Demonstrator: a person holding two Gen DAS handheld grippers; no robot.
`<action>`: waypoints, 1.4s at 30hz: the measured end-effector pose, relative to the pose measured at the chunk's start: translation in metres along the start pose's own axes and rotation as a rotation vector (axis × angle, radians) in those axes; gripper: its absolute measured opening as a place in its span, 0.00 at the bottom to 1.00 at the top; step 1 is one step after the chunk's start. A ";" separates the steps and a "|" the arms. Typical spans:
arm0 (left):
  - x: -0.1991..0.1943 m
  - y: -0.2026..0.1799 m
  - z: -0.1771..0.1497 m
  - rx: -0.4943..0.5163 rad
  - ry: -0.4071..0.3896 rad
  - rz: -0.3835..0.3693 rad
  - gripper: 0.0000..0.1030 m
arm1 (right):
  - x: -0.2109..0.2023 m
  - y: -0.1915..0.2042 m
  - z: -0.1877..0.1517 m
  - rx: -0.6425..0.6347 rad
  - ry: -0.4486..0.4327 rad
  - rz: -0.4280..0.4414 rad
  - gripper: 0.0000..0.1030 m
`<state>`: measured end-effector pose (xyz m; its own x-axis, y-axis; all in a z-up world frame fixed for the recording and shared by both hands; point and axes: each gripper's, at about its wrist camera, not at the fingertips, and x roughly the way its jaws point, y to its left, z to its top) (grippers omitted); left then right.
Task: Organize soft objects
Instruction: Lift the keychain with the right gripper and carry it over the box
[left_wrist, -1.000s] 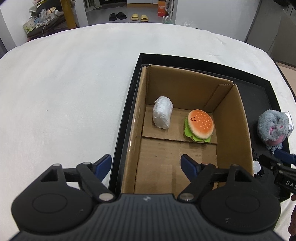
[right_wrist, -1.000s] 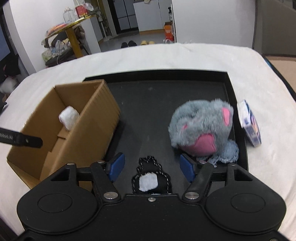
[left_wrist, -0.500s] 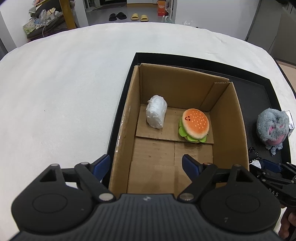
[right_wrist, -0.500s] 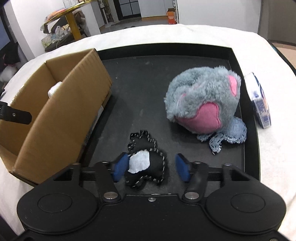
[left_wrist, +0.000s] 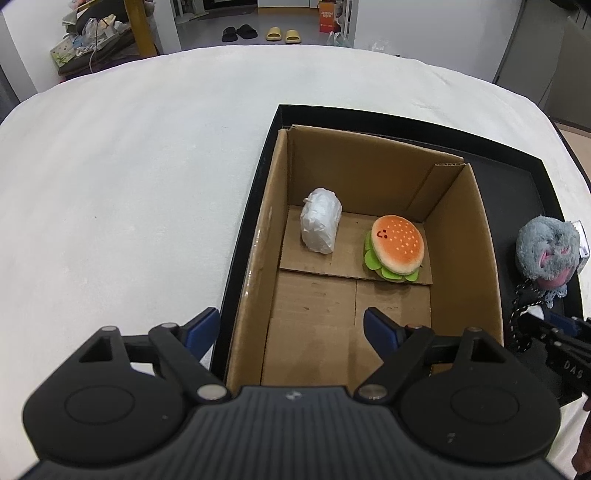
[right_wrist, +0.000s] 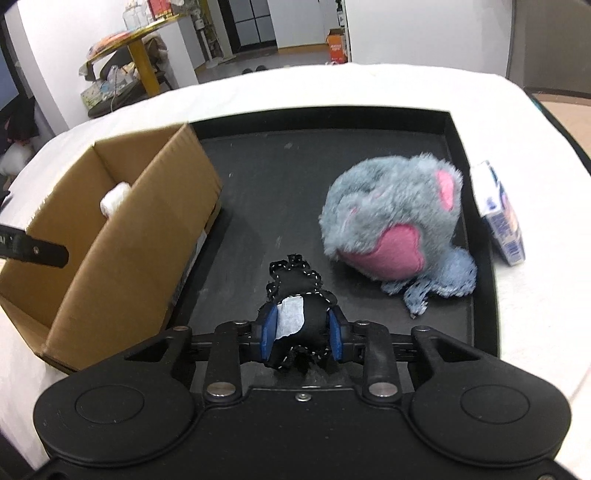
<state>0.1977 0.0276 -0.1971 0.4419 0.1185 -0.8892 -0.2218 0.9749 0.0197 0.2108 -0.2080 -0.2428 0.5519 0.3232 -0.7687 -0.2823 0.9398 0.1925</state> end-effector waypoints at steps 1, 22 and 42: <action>0.000 0.000 0.000 0.001 -0.001 0.000 0.81 | -0.002 0.000 0.001 0.003 -0.007 -0.001 0.28; -0.013 0.019 -0.004 -0.015 -0.026 -0.030 0.81 | -0.037 0.025 0.041 -0.028 -0.151 0.008 0.28; -0.017 0.026 -0.009 0.004 -0.052 -0.097 0.48 | -0.045 0.071 0.066 -0.090 -0.220 0.078 0.28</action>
<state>0.1761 0.0496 -0.1858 0.5056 0.0329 -0.8621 -0.1722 0.9830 -0.0635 0.2173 -0.1486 -0.1542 0.6805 0.4198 -0.6005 -0.3941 0.9007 0.1830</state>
